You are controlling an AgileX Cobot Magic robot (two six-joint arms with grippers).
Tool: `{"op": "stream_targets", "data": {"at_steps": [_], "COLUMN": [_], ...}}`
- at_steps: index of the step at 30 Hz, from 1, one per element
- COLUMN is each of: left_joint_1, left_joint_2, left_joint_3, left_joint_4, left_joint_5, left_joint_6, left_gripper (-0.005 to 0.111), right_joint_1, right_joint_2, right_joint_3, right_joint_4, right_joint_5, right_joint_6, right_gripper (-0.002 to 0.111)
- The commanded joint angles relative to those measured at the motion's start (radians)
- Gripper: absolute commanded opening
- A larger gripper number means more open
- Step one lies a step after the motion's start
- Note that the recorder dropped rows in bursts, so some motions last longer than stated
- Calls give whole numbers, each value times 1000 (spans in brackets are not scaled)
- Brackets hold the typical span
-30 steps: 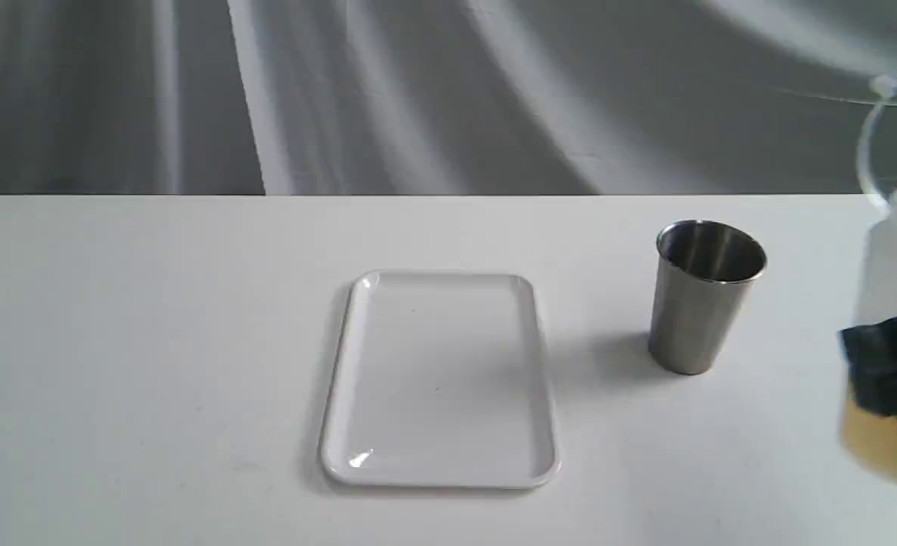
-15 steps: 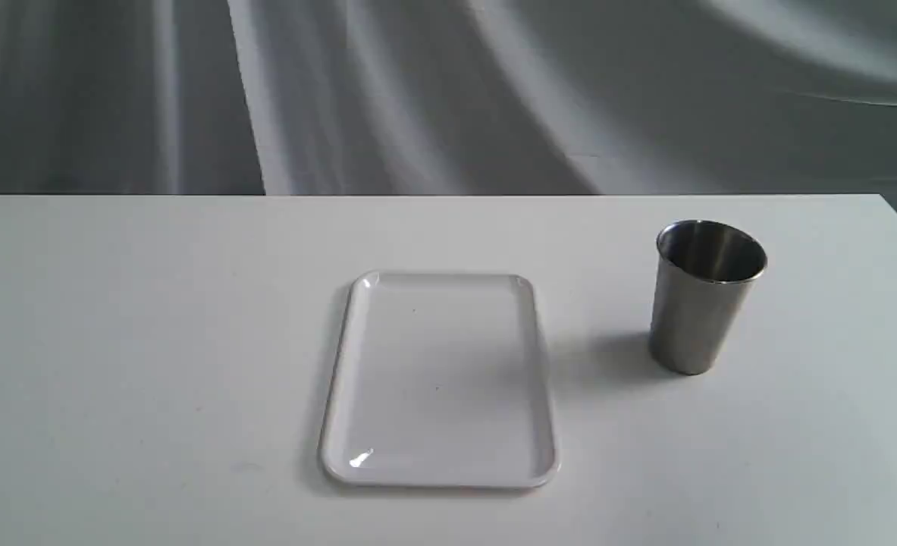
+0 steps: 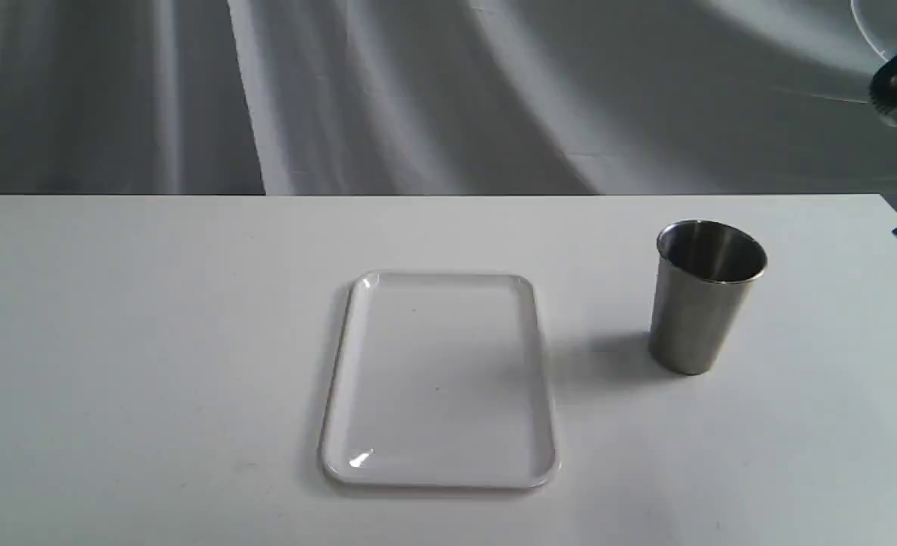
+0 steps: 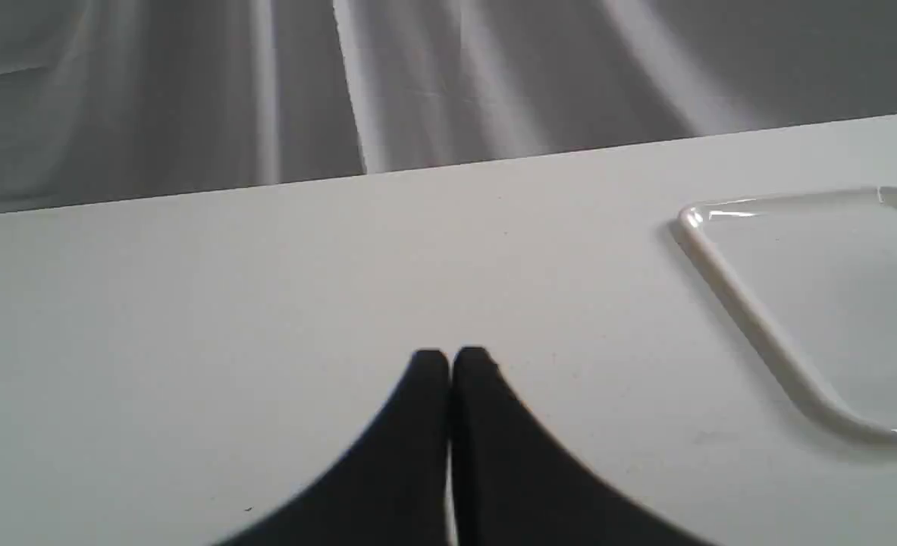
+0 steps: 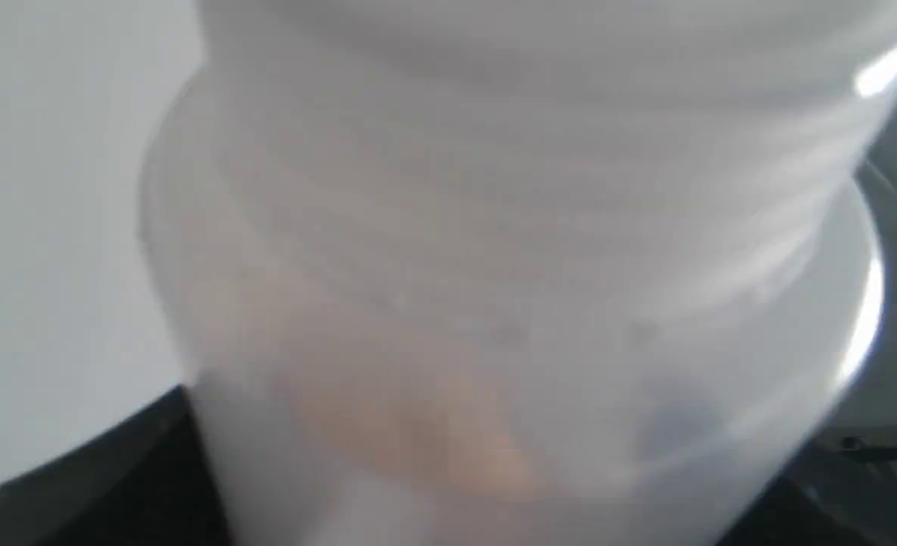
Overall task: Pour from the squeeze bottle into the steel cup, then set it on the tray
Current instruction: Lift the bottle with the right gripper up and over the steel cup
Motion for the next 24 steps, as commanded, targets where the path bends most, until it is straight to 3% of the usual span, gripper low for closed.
{"op": "stream_targets", "data": {"at_steps": [1,8,18,24], "left_joint_1": [-6,-6,-6,-6], "left_joint_2": [-3,-3,-3,-3], "left_joint_3": [4,4,4,4], "left_joint_4": [-1,-1,-1,-1], "left_joint_5": [-7,-7,-7,-7], "left_joint_6": [-4,-4,-2,-5], "left_gripper": [0,0,0,0], "right_joint_1": [2,2,2,2], "right_joint_2": [25,75,140,196], "right_joint_3": [-11,-11,-11,-11], "right_joint_4": [-121,-198,-489,-502], "right_joint_5": [-22,-93,-50,2], "right_joint_6": [9,84,301,352], "right_gripper": [17,17,17,17]}}
